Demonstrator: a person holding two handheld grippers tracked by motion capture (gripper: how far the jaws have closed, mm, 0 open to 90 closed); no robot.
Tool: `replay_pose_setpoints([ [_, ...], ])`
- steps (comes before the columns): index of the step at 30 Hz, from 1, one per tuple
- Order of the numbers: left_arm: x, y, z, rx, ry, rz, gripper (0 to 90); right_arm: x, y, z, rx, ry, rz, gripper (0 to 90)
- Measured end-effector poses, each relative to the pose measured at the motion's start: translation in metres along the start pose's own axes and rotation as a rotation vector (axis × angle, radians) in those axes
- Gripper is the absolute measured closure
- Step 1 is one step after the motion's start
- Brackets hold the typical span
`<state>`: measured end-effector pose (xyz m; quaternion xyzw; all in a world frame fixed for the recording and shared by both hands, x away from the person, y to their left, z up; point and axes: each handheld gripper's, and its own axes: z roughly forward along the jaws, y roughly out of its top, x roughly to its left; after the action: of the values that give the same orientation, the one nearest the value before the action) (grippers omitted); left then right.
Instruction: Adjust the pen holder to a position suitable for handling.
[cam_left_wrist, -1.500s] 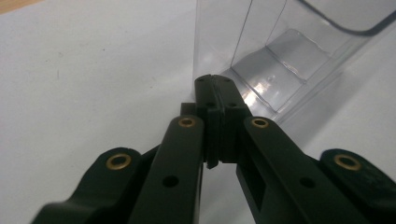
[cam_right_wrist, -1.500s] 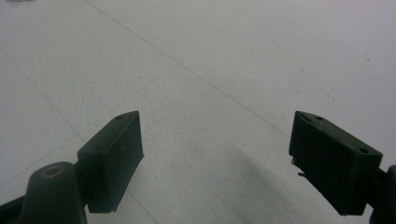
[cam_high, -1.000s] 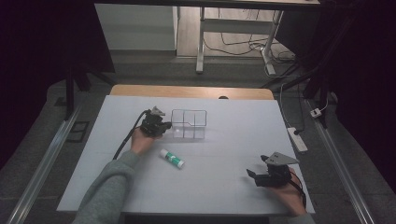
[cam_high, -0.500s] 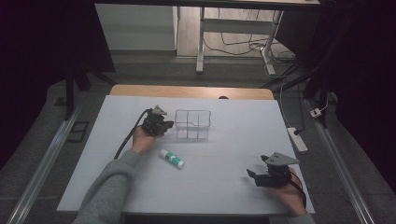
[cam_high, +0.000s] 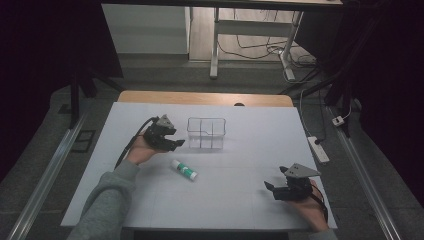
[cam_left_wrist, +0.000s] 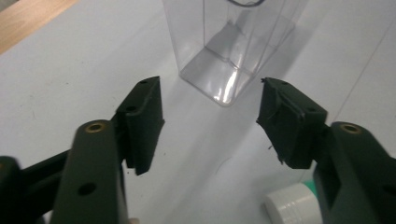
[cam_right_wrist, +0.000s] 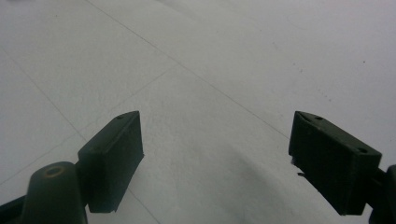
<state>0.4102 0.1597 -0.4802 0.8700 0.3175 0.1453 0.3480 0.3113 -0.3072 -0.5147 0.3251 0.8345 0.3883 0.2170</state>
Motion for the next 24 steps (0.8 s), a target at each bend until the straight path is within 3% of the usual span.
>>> replay_pose_setpoints([
  [8, 0.000, 0.000, -0.013, 0.012, -0.027, 0.045, 30.9, 0.000, 0.000, 0.000, 0.002, 0.002, -0.009, 17.5],
  [11, -0.002, 0.000, -0.020, 0.053, -0.037, 0.105, 29.7, 0.000, 0.000, 0.000, 0.001, 0.003, -0.012, 17.5],
  [21, -0.014, 0.003, -0.036, 0.073, -0.111, 0.277, 29.7, 0.001, 0.000, -0.001, -0.005, 0.008, -0.007, 17.6],
  [24, -0.016, 0.003, -0.035, 0.080, -0.119, 0.295, 30.0, 0.001, 0.000, -0.001, -0.004, 0.009, -0.009, 17.6],
])
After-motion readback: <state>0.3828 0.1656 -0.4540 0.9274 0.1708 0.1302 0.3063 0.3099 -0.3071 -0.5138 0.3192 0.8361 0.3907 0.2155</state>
